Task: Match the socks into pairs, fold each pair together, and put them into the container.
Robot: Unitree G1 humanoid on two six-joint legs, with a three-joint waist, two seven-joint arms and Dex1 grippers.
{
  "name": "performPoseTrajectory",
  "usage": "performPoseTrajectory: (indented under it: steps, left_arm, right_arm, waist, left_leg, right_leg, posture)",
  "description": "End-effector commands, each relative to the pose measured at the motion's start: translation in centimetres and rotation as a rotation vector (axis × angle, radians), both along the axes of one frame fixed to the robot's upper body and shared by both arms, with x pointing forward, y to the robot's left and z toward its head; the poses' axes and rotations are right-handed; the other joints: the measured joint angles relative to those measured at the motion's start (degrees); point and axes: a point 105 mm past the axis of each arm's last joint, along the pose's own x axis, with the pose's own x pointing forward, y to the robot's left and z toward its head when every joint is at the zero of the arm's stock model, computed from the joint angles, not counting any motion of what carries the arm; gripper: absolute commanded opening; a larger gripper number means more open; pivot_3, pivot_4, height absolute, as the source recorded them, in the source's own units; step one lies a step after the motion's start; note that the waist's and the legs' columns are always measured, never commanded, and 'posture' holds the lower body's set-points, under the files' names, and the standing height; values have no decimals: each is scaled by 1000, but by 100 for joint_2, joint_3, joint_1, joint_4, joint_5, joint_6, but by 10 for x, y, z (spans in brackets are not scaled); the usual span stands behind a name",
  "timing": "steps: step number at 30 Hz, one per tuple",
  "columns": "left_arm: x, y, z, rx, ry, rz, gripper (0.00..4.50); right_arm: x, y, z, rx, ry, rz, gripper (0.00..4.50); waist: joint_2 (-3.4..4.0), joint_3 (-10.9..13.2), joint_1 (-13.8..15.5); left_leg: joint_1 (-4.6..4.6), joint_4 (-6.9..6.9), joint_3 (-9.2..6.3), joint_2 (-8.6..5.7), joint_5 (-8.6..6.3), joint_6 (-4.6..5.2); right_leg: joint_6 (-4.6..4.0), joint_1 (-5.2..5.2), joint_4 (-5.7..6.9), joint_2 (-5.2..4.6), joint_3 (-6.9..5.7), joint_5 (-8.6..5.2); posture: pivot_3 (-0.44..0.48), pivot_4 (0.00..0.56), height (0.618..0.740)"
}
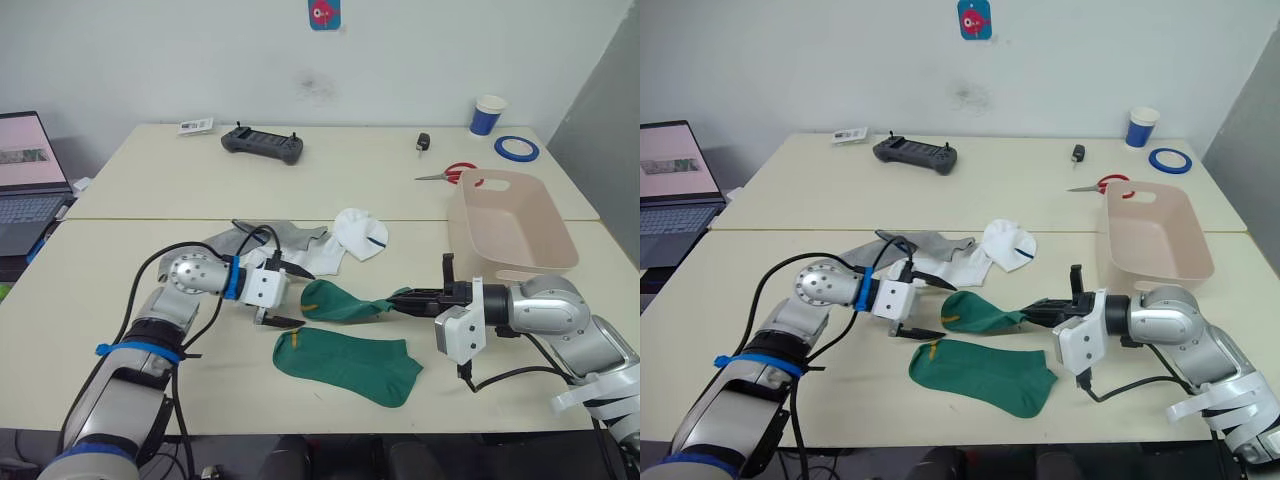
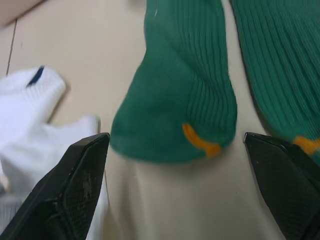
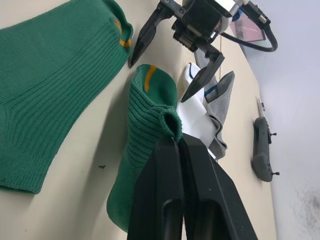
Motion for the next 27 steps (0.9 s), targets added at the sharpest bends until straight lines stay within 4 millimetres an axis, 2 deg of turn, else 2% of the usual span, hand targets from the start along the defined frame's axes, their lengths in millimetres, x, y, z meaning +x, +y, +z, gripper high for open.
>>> performPoseTrajectory:
  steps: [1,2,10,14,19,22,25,27]
  left_arm:
    - [2,-2,1,38,-49,-47,4089]
    - [3,-4,1,40,-52,-52,3878]
    - [5,-8,-2,68,-81,-95,1370]
    - [-2,-5,7,-18,35,-65,91]
    - [-17,6,30,-64,267,21,19]
    - [-34,9,44,-61,406,44,19]
    - [-57,11,59,-75,656,95,19]
    - [-63,11,67,-97,809,148,19]
  right_arm:
    - [-3,1,11,33,-18,4,0]
    - [-3,1,12,35,-16,2,0]
    - [-3,-1,12,43,-4,-18,0]
    - [-2,-5,12,75,31,-58,0]
    - [-6,-9,13,126,143,-115,0]
    - [-13,-6,17,158,215,-123,0]
    - [-23,2,24,242,408,-144,0]
    - [-26,6,27,323,585,-181,0]
  waist:
    - [0,0,-17]
    - [0,0,-21]
    - [0,0,-16]
    - [0,0,-22]
    - [0,0,-39]
    - [1,0,-34]
    - [3,1,-41]
    - [2,3,-49]
  left_leg:
    - [2,-1,0,0,0,0]
    - [3,-1,1,1,0,0]
    - [2,4,0,-1,2,3]
    - [1,3,-4,0,2,3]
    - [1,2,-10,8,2,3]
    - [1,-1,-16,11,2,3]
    - [3,0,-13,22,2,4]
    - [-2,2,-13,58,2,4]
  right_leg:
    - [0,0,1,1,1,0]
    - [1,0,1,2,1,-1]
    - [16,3,3,4,3,-4]
    - [13,3,4,5,0,-2]
    - [4,1,7,12,-1,2]
    - [11,2,7,15,-4,-4]
    - [19,3,7,17,0,-11]
    - [23,4,5,23,-2,-15]
  posture:
    - [0,150,740]
    - [0,150,740]
    - [0,150,740]
    - [0,150,740]
    - [0,150,740]
    - [0,150,740]
    - [0,150,740]
    - [0,150,740]
